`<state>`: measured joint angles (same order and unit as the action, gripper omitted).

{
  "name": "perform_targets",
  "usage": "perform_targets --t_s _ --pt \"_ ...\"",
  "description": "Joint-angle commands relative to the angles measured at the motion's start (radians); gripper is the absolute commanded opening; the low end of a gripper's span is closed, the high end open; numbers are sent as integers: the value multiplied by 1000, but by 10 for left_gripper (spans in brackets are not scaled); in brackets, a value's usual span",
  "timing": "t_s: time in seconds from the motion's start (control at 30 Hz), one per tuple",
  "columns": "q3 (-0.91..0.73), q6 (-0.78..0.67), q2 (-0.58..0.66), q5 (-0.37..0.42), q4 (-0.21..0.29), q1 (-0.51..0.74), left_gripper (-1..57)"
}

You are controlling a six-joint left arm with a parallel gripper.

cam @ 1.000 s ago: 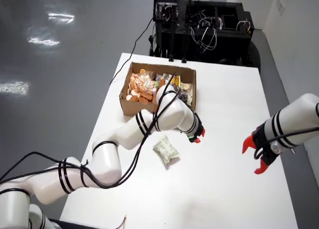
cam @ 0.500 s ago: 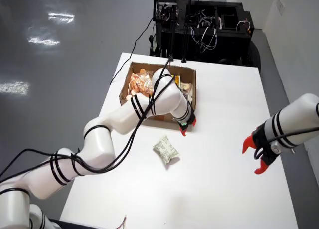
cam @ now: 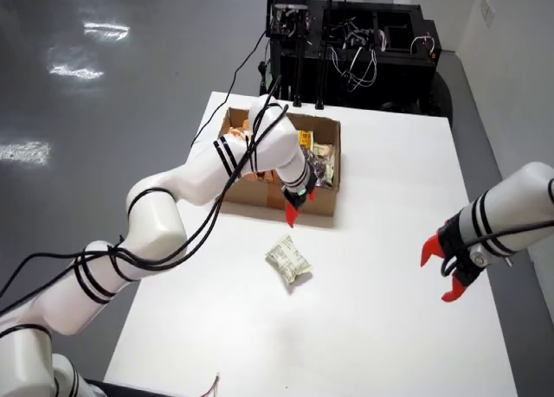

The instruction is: Grasp a snack and put it in the bin.

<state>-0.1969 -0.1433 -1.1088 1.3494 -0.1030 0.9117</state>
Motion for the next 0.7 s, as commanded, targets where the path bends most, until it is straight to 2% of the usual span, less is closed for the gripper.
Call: perform_targets --t_s 0.03,0.37,0.7 --pt "5 18 -37 -10 2 -3 422" --pt "97 33 -162 -18 1 -8 441" --pt "38 23 -190 -46 0 -39 473"
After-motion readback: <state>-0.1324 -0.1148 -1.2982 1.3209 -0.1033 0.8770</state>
